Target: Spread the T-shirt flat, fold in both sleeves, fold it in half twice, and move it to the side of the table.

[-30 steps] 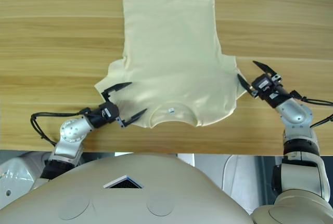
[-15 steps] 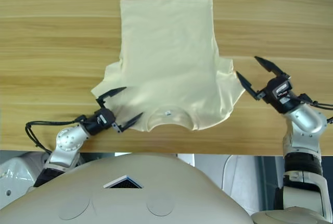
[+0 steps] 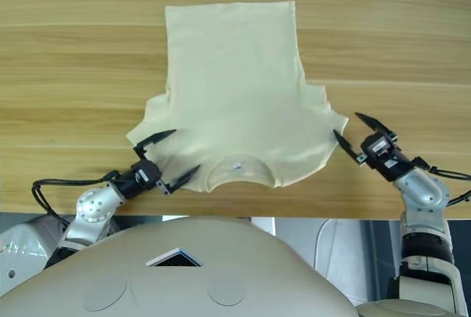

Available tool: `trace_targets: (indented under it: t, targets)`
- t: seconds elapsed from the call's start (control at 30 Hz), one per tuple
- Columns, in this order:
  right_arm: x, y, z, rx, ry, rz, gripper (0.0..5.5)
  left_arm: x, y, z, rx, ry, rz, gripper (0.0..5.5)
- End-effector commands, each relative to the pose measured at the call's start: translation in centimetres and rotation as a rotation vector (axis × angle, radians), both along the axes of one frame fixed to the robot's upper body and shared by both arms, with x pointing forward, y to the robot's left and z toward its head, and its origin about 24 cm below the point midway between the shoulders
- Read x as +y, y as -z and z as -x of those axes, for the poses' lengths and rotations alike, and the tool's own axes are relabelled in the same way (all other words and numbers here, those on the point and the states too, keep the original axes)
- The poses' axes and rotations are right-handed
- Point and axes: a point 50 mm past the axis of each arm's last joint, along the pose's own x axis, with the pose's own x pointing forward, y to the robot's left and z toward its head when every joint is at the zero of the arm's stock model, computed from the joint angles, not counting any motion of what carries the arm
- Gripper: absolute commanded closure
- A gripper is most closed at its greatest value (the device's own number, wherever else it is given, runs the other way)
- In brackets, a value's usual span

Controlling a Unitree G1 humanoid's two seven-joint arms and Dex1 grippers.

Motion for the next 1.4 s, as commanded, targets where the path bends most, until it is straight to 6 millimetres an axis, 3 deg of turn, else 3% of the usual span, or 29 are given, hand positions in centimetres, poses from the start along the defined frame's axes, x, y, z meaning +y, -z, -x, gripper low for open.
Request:
trace_targets:
  t: [0.03, 0.13, 0.23, 0.37, 0.47, 0.63, 0.73, 0.83, 0.93, 1.03, 1.17, 1.2, 1.3, 1.4]
  targets:
    - [-1.1, -0.2, 1.0, 0.046, 0.007, 0.042, 2.53, 0.5, 1.0, 0.1, 0.042, -0.005, -0.052, 0.34]
    - [0.2, -1.0, 1.1, -0.006, -0.061, -0.052, 2.53, 0.4, 1.1, 0.0, 0.043, -0.004, -0.048, 0.34]
    - [2.0, -3.8, 0.6, -0.173, -0.107, -0.285, 2.53, 0.2, 1.3, -0.2, 0.043, 0.006, -0.044, 0.34]
    - [2.4, -6.4, -0.3, -0.308, -0.118, -0.475, 2.53, 0.0, 1.6, 0.0, 0.043, 0.013, -0.041, 0.34]
    - [3.1, -5.4, -0.7, -0.272, -0.143, -0.482, 2.53, 0.7, 1.4, 0.6, 0.04, 0.006, -0.056, 0.34]
    - [4.7, -3.8, -2.7, -0.241, -0.199, -0.47, 2.53, 1.6, 0.8, 3.3, 0.064, 0.021, -0.077, 0.34]
    - [5.4, -3.0, -3.8, -0.229, -0.209, -0.444, 2.53, 2.8, 0.3, 3.0, 0.032, -0.019, -0.114, 0.34]
    - [5.7, -2.6, -4.1, -0.223, -0.213, -0.438, 2.53, 2.7, -0.6, 2.4, -0.023, -0.029, -0.084, 0.34]
    - [6.1, -2.2, -4.2, -0.218, -0.218, -0.439, 2.53, 3.7, -1.9, 0.5, -0.127, -0.095, -0.089, 0.34]
    - [6.7, -1.7, -4.3, -0.21, -0.227, -0.45, 2.53, 4.5, -4.0, -1.0, -0.25, -0.151, -0.039, 0.34]
    - [7.5, -1.2, -5.0, -0.217, -0.234, -0.45, 2.53, 3.5, -7.8, 0.1, -0.322, -0.095, 0.18, 0.34]
    - [7.6, -1.2, -5.5, -0.235, -0.218, -0.44, 2.53, 4.8, -8.2, -0.3, -0.344, -0.159, 0.149, 0.34]
    - [7.0, -1.6, -6.5, -0.308, -0.136, -0.41, 2.53, 12.7, -7.0, -2.4, -0.403, -0.546, -0.317, 0.34]
    - [6.2, -2.0, -6.8, -0.351, -0.089, -0.389, 2.53, 16.6, -5.7, -0.9, -0.4, -0.721, -0.719, 0.34]
